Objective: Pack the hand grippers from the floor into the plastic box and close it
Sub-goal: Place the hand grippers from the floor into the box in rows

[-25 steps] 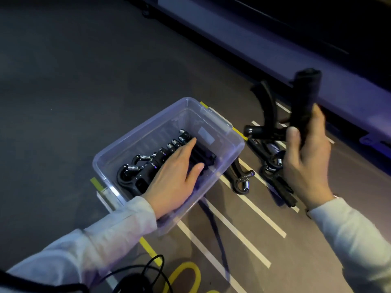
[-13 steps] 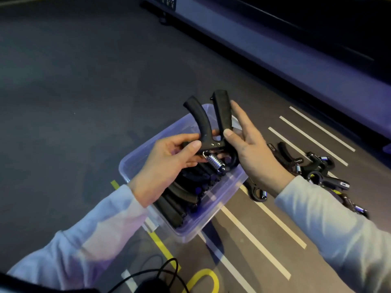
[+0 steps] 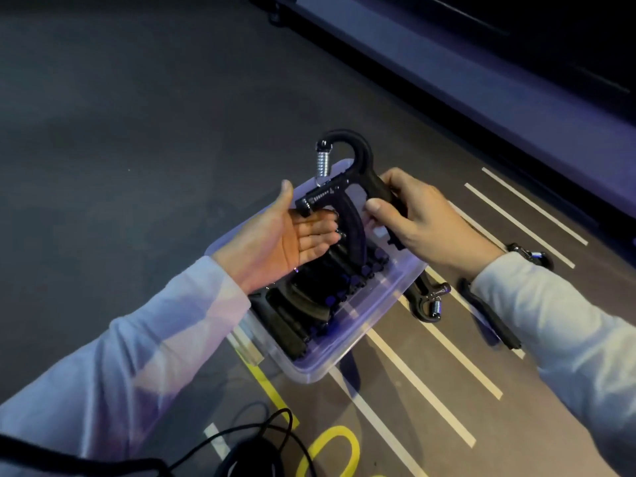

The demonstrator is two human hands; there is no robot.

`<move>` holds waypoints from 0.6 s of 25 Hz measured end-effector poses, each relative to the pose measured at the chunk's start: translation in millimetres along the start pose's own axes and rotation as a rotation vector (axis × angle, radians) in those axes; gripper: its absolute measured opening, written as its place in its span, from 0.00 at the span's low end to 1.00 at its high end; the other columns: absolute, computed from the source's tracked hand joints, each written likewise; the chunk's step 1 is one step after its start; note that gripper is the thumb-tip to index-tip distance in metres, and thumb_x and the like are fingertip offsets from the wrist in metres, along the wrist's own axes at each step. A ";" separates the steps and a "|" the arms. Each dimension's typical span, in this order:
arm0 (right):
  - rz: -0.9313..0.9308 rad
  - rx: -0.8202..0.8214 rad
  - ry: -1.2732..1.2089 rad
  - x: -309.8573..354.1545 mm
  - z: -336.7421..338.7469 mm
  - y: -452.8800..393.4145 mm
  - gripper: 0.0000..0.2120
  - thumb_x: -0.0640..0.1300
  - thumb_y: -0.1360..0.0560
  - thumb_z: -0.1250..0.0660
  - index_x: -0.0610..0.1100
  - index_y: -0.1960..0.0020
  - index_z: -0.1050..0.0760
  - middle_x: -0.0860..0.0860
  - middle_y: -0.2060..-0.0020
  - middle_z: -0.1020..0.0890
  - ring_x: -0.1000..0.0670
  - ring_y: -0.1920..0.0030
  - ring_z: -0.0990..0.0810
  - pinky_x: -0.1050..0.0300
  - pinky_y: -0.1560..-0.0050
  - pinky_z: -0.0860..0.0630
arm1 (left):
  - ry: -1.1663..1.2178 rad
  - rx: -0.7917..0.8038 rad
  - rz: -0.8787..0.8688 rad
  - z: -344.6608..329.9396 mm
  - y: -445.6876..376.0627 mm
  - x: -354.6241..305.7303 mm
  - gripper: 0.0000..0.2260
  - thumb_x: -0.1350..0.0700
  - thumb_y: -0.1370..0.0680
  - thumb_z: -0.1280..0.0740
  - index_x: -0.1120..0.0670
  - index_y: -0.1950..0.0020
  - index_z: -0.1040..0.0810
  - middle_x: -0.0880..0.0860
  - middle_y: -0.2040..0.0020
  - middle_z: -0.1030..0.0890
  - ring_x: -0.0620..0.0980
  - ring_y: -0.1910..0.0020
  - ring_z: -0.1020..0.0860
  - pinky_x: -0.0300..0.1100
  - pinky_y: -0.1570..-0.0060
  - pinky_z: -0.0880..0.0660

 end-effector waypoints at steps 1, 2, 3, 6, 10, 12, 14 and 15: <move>-0.024 -0.037 0.026 -1.3 -1.4 0.1 0.08 0.47 0.21 0.38 0.42 0.51 0.31 0.55 0.68 0.21 0.58 0.68 0.22 0.67 0.65 0.31 | -0.214 -0.065 -0.044 6.9 -5.6 5.4 0.27 0.42 0.19 0.52 0.58 0.57 0.22 0.54 0.64 0.19 0.50 0.63 0.20 0.39 0.62 0.24; -0.050 -0.080 0.083 -4.8 -3.0 0.0 0.08 0.46 0.22 0.38 0.41 0.50 0.30 0.55 0.67 0.21 0.55 0.66 0.22 0.63 0.64 0.33 | -0.595 -0.140 -0.125 14.8 -9.9 9.3 0.22 0.45 0.18 0.50 0.56 0.56 0.23 0.55 0.59 0.18 0.52 0.57 0.20 0.41 0.56 0.25; -0.085 -0.101 0.167 -9.2 -6.1 -0.3 0.09 0.47 0.22 0.39 0.41 0.47 0.29 0.51 0.64 0.20 0.49 0.61 0.22 0.59 0.61 0.35 | -1.060 -0.180 -0.234 19.0 -13.5 14.9 0.17 0.48 0.18 0.47 0.55 0.52 0.22 0.55 0.53 0.18 0.54 0.51 0.21 0.43 0.50 0.27; -0.240 0.024 0.451 -33.1 -31.8 -2.5 0.13 0.46 0.20 0.46 0.39 0.42 0.31 0.39 0.51 0.20 0.36 0.49 0.23 0.50 0.55 0.30 | -1.917 0.047 -0.286 17.3 -22.6 60.1 0.17 0.52 0.20 0.43 0.55 0.32 0.31 0.55 0.31 0.31 0.55 0.30 0.37 0.47 0.31 0.42; -0.281 0.174 0.541 -47.3 -79.0 -2.1 0.11 0.39 0.21 0.46 0.37 0.42 0.33 0.38 0.45 0.25 0.36 0.45 0.25 0.47 0.49 0.30 | -2.165 0.032 -0.317 8.2 -29.6 70.5 0.20 0.49 0.20 0.45 0.55 0.30 0.34 0.52 0.32 0.30 0.54 0.27 0.45 0.52 0.29 0.62; -0.323 0.183 0.532 -45.2 -93.6 -3.0 0.13 0.37 0.23 0.43 0.36 0.39 0.33 0.39 0.41 0.28 0.37 0.41 0.26 0.49 0.44 0.31 | -2.202 0.019 -0.393 3.7 -29.8 69.2 0.17 0.49 0.20 0.44 0.54 0.34 0.30 0.51 0.39 0.25 0.53 0.31 0.37 0.51 0.30 0.64; -0.373 0.155 0.504 -40.1 -100.6 -1.7 0.15 0.38 0.24 0.39 0.37 0.38 0.33 0.41 0.39 0.28 0.38 0.41 0.26 0.49 0.43 0.30 | -2.195 -0.002 -0.426 4.7 -26.7 69.0 0.16 0.50 0.20 0.43 0.54 0.36 0.29 0.51 0.42 0.25 0.52 0.36 0.33 0.51 0.29 0.64; -0.382 0.126 0.499 -38.3 -101.3 0.5 0.16 0.38 0.25 0.38 0.37 0.39 0.33 0.41 0.39 0.28 0.38 0.41 0.25 0.49 0.44 0.30 | -2.192 -0.013 -0.438 5.5 -24.6 69.0 0.15 0.50 0.20 0.44 0.54 0.36 0.29 0.51 0.42 0.24 0.52 0.37 0.32 0.51 0.30 0.64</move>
Point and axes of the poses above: each hand's wrist, its own y-axis away from the middle knuckle, its own z-axis out of the back of the hand, x = y × z, the point moved 6 cm from there along -y, towards the middle knuckle
